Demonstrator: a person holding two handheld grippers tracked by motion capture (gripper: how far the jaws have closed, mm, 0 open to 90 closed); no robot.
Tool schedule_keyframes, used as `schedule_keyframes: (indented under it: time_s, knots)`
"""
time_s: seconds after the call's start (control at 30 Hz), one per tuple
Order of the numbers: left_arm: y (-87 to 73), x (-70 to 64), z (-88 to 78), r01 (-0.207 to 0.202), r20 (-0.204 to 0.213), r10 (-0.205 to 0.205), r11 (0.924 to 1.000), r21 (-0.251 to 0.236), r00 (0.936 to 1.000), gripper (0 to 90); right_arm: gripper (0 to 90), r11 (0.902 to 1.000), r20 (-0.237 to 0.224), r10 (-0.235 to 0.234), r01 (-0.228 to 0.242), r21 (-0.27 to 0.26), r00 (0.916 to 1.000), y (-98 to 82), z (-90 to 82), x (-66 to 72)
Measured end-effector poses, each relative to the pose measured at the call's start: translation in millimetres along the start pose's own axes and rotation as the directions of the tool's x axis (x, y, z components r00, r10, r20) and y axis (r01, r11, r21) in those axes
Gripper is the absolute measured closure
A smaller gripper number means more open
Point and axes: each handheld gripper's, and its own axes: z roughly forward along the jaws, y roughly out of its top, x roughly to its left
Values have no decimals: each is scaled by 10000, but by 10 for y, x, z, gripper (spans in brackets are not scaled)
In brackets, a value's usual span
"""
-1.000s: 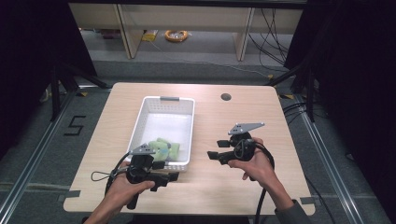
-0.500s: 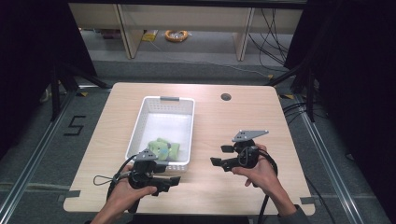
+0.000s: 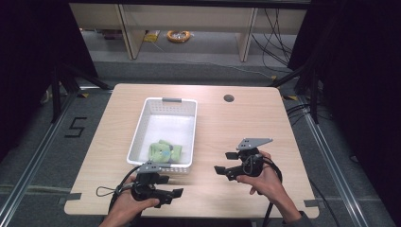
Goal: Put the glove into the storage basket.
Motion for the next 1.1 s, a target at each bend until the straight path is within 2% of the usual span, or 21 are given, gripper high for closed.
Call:
schedule_keyframes:
  time_s: [0.03, 0.1, 0.3, 0.33, 0.37, 0.4, 0.47, 0.57, 0.63, 0.67, 0.73, 0.8, 0.83, 0.87, 0.9, 0.93, 0.97, 1.0, 1.03, 1.07, 1.1]
  knots:
    - [-18, 3, 5, 74, 25, -74, 10000, -18, 10000, 244, 263, 9999, 160, -83, 84, -59, 9998, -12, 5, 5]
    - [-39, 7, 10, 47, 19, -47, 10000, 8, 10000, 244, 259, 10000, -34, 30, -30, 40, 10000, -40, 7, 29]
    - [-110, 16, 51, 17, 32, -17, 9999, 100, 10000, 242, 250, 10000, 22, -18, 18, 52, 10000, -146, 15, 30]
    - [-121, 21, 57, -57, 57, 56, 9999, 120, 10000, 242, 248, 9998, -142, 168, -167, 80, 9998, -168, 22, 47]
    - [-139, 15, 70, 56, 54, -56, 10000, 44, 10000, 241, 248, 9999, 26, 160, -160, -11, 9999, -189, 25, 52]
    - [-147, 21, 66, -24, 15, 24, 9999, 117, 10000, 242, 247, 10000, -150, 2, -3, -12, 9999, -211, 33, 35]
    - [-177, 20, 75, -16, -33, 16, 10000, 38, 10000, 241, 243, 10000, 4, 13, -13, 52, 10000, -249, 36, 41]
    - [-223, 21, 80, -35, -96, 35, 10000, 12, 9999, 238, 243, 9999, -114, 138, -138, -24, 9998, -308, 47, 50]
    - [-249, 26, 76, -94, -134, 95, 9999, 67, 9999, 238, 242, 9995, 15, 320, -320, 12, 9995, -346, 29, 71]
    - [-266, 20, 79, -107, -253, 108, 9999, 36, 9996, 237, 240, 10000, -111, 97, -97, -21, 9999, -365, 33, 55]
    - [-295, 31, 78, -199, -206, 201, 9997, 128, 9996, 235, 235, 9999, 17, 139, -139, -70, 9999, -413, 24, 67]
    - [-325, 35, 81, -152, -276, 153, 9999, 42, 9995, 232, 233, 9997, -183, 230, -232, -116, 9996, -453, 29, 75]
    - [-343, 35, 84, -146, -313, 146, 9999, 20, 9994, 232, 230, 10000, 58, 46, -46, -71, 10000, -473, 17, 64]
    - [-356, 51, 73, -423, -427, 431, 9989, 217, 9982, 232, 227, 10000, 13, 70, -70, -67, 10000, -497, 19, 68]
    - [-374, 35, 83, -287, -446, 291, 9996, 77, 9986, 232, 222, 9999, 85, 149, -148, -87, 9999, -523, 19, 81]
    - [-392, 33, 78, -440, -605, 444, 9990, 80, 9972, 232, 216, 10000, 91, 22, -22, -4, 10000, -542, 13, 74]
    - [-400, 49, 72, -603, -543, 614, 9979, 213, 9966, 230, 209, 9999, 108, 113, -113, -42, 9999, -573, 17, 90]
    - [-422, 36, 85, -490, -673, 497, 9987, 120, 9965, 226, 204, 9995, 0, 330, -330, 32, 9995, -591, 11, 104]
    - [-441, 33, 88, -493, -723, 506, 9986, 188, 9961, 219, 193, 9997, -59, 243, -243, 41, 9997, -622, 19, 100]
    - [-458, 25, 101, -314, -655, 321, 9994, 110, 9973, 216, 185, 9998, 206, 205, -205, -30, 9996, -648, 18, 101]
    - [-468, 34, 91, -566, -662, 582, 9981, 260, 9961, 210, 180, 9996, 101, 264, -264, 35, 9996, -670, 24, 107]
